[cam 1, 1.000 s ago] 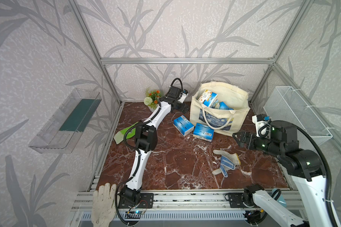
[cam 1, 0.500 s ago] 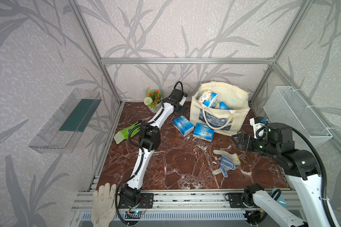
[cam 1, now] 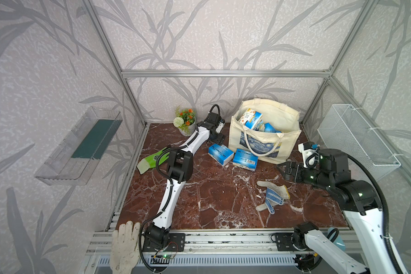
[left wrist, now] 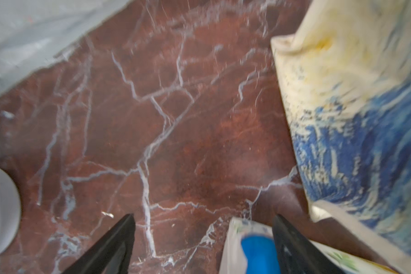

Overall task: Put tissues into the canvas bag
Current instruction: Pick up the pack of facial tissues from the center of the board.

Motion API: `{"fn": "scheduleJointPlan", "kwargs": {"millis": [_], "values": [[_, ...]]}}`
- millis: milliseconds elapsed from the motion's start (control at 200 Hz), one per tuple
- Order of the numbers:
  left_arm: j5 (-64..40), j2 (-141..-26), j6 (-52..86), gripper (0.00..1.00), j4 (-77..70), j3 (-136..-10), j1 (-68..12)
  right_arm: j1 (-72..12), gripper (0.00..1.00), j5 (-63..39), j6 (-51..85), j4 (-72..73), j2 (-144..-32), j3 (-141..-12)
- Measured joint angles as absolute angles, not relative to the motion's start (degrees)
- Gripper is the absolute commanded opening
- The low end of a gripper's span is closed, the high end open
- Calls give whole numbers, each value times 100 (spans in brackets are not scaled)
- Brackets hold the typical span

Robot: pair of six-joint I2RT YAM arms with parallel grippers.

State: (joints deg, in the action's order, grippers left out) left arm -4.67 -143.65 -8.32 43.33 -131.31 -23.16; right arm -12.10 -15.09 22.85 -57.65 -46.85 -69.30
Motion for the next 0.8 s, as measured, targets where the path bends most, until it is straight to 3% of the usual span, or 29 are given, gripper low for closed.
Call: {"fn": "scheduleJointPlan", "kwargs": {"millis": [800], "values": [[-893, -11579, -1712, 90, 3546, -9225, -2287, -1210, 89, -1686, 2283, -5642, -4687, -6698]]}}
